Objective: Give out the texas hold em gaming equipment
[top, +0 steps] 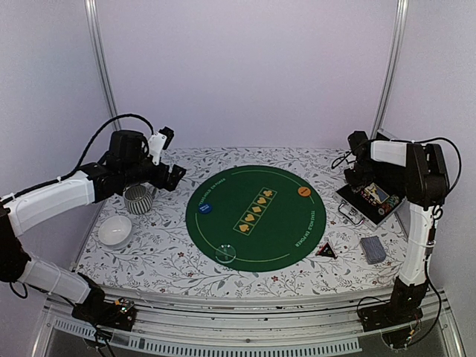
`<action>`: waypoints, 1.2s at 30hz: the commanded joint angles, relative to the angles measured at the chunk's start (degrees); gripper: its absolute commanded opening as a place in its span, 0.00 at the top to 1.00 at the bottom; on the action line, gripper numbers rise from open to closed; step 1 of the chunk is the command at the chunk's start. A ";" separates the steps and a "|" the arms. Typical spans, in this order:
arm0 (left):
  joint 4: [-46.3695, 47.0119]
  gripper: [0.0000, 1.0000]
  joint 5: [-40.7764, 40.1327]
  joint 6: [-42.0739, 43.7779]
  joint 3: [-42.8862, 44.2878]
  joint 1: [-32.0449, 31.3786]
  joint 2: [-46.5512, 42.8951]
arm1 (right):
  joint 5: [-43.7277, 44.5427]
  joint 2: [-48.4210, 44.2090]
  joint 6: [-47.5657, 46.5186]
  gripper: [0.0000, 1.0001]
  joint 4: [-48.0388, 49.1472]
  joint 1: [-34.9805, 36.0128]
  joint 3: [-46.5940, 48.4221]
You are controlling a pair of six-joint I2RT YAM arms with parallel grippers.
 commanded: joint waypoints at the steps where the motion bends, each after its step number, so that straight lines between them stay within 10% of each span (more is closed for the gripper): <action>1: 1.19 0.02 0.95 0.45 -0.92 0.54 -1.71 | -2.33 -0.87 1.53 0.72 -2.25 0.40 -0.69; 36: 1.37 0.02 1.61 0.80 -1.24 0.54 -2.16 | 4.49 2.64 -0.57 0.55 -3.14 0.98 2.68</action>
